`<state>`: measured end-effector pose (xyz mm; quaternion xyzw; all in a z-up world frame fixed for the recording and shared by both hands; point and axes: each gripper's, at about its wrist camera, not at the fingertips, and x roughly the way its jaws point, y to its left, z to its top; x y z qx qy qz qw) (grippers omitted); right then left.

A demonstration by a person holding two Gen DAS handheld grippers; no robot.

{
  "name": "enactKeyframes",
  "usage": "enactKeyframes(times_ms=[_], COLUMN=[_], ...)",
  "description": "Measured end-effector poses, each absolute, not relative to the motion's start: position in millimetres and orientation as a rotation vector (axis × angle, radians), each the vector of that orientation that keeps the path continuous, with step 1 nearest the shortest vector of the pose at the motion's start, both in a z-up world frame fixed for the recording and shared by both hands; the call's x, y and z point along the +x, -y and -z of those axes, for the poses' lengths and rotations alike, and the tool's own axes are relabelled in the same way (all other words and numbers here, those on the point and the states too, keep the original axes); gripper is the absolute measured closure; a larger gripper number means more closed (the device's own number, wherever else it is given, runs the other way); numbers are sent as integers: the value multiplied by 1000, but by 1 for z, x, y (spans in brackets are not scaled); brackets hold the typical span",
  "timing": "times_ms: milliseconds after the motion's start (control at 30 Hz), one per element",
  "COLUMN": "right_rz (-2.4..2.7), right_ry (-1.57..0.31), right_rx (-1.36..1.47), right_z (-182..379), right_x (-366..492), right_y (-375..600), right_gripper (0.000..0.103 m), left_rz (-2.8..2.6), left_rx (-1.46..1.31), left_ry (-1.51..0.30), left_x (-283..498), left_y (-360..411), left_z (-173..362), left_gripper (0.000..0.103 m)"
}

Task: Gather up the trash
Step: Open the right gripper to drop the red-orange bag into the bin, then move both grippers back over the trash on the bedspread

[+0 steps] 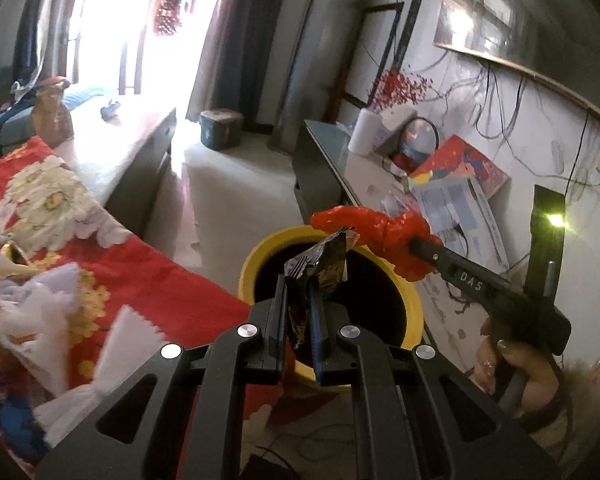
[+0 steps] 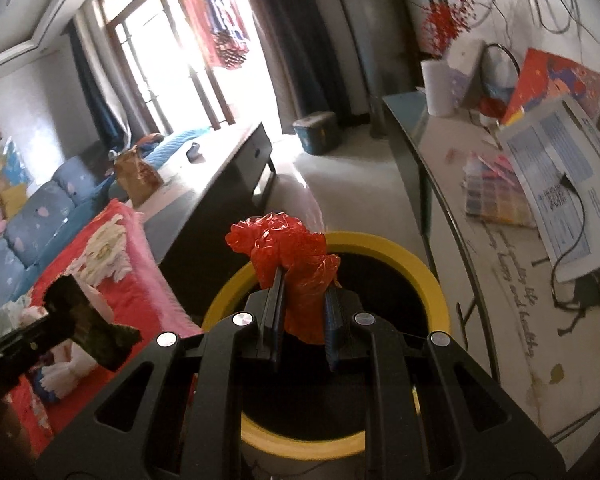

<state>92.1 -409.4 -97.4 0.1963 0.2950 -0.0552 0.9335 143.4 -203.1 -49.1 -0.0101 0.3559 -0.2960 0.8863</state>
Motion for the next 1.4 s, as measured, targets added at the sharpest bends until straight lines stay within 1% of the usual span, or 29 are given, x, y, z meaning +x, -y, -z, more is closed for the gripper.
enactKeyframes(times_ms=[233,267,300,333,367,400,433,467,500,533,567,600,700,767,933,1100,1400], right_rz=[127,126,126,130,144,149,154,165,170,172,178,183,172,160,96,27,-71], right_ry=[-651,-665,-674,-678,-681,-682,-681,-677,-669,-663,-651,-641,-613,-593,-553,-520,-490], right_rx=[450,460,469,480,484,480,476,472,472,473,468,462,451,447,418,366,290], right_z=[115,118,121,123,125,126,126,125,124,122,121,119,112,107,89,72,51], right_x=[94,96,96,97,97,97,97,96,94,94,92,91,88,86,82,79,73], right_y=[425,427,428,430,432,433,433,434,434,435,435,434,429,424,402,375,333], right_gripper=[90,87,79,74,66,61,60,58,55,52,48,47,44,41,37,34,32], left_rz=[647,659,664,671,670,665,657,650,644,639,626,618,598,570,483,402,310], left_rx=[13,18,24,33,43,49,55,50,33,23,19,18,11,10,0,-16,-75], left_ry=[-793,-803,-811,-824,-832,-835,-839,-841,-844,-845,-838,-829,-785,-755,-681,-618,-571], left_x=[150,153,156,159,161,163,166,168,169,170,170,168,162,158,147,139,128], left_y=[234,240,244,250,254,257,260,259,257,255,252,248,236,228,198,168,123], left_z=[74,80,84,90,95,98,102,105,106,106,104,102,90,80,57,38,21], left_gripper=[93,93,93,87,76,67,49,45,45,40,30,26,22,15,11,11,11])
